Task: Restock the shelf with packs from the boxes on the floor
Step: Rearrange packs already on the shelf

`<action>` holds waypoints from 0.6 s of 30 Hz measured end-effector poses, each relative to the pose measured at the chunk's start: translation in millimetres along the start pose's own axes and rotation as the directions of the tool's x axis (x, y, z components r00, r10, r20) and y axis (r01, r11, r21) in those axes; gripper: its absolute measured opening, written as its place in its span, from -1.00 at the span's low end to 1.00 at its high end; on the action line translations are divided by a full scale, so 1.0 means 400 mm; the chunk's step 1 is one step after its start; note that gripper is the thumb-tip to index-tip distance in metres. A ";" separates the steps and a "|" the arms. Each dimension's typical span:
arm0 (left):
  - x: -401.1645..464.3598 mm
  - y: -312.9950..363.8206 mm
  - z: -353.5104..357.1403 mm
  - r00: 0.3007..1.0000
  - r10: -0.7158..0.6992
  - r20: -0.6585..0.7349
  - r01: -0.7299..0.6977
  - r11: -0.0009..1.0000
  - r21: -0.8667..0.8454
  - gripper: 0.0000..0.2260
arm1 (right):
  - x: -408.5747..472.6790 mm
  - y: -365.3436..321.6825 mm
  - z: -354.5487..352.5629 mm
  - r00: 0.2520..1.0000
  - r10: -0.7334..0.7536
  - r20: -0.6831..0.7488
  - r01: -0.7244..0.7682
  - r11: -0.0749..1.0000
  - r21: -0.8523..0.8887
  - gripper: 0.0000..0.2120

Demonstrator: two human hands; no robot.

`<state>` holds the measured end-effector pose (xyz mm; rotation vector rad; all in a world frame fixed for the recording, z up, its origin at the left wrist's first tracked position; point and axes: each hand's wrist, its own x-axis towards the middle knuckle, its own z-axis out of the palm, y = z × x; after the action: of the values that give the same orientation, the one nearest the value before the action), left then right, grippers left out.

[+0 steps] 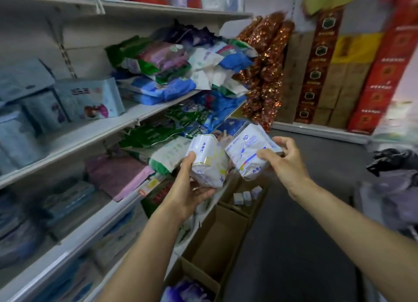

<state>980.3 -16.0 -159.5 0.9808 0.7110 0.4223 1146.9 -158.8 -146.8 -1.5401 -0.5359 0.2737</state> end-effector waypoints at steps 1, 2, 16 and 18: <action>0.045 0.004 0.017 1.000 -0.012 0.005 0.012 1.000 -0.009 -0.45 | 0.048 0.013 -0.005 1.000 0.008 -0.002 -0.008 1.000 -0.003 -0.66; 0.088 0.012 0.034 1.000 -0.026 0.006 0.026 0.999 -0.025 -0.45 | 0.096 0.023 -0.007 1.000 0.017 0.001 -0.017 1.000 -0.012 -0.66; 0.630 0.095 0.244 0.987 -0.124 -0.105 0.118 0.991 -0.062 -0.53 | 0.677 0.192 -0.016 0.989 0.141 0.033 -0.142 0.990 0.017 -0.55; 0.687 0.096 0.262 0.984 -0.134 -0.116 0.126 0.989 -0.074 -0.54 | 0.742 0.223 -0.011 0.989 0.143 0.045 -0.144 0.990 0.003 -0.54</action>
<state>1247.3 110.3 -184.9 0.8465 0.8599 0.3901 1417.7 -13.9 -188.1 -1.5721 -0.4596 0.4210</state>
